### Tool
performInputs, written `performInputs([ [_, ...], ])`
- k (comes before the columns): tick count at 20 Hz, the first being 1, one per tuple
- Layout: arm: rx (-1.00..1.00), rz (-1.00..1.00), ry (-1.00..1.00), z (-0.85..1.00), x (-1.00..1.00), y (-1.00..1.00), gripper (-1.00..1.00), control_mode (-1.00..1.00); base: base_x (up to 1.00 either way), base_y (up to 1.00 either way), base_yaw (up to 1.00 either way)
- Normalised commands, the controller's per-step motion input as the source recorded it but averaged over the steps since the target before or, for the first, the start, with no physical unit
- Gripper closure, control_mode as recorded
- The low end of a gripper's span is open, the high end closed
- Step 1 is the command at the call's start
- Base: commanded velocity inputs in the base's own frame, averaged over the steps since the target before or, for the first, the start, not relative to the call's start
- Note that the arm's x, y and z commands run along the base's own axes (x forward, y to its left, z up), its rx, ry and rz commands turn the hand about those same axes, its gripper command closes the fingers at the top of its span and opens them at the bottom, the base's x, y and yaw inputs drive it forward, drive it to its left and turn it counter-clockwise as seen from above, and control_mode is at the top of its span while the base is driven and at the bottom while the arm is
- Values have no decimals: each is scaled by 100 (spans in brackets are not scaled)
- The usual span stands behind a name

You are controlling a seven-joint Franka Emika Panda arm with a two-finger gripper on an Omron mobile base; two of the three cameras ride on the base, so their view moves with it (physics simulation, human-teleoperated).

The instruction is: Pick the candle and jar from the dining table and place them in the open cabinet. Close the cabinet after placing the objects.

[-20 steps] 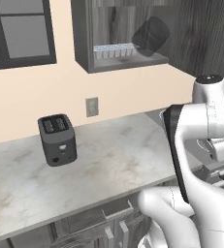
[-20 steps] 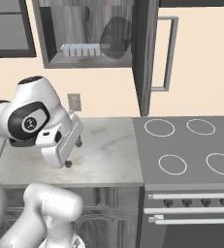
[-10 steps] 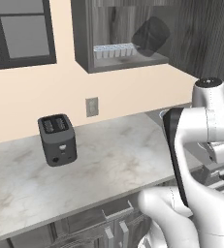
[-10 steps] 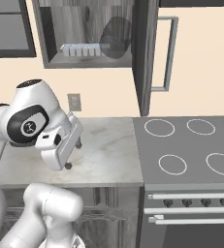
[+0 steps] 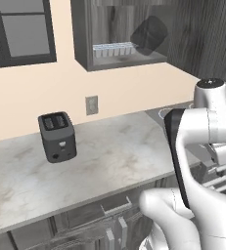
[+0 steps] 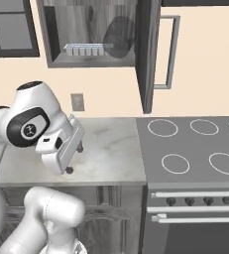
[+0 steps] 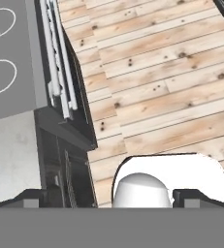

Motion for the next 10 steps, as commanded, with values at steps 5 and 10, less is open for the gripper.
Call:
performInputs([
  [5, 0, 0, 0, 0, 0, 0, -100, 100, -64, 0, 0],
  [10, 0, 0, 0, 0, 0, 0, -100, 100, -35, 0, -4],
])
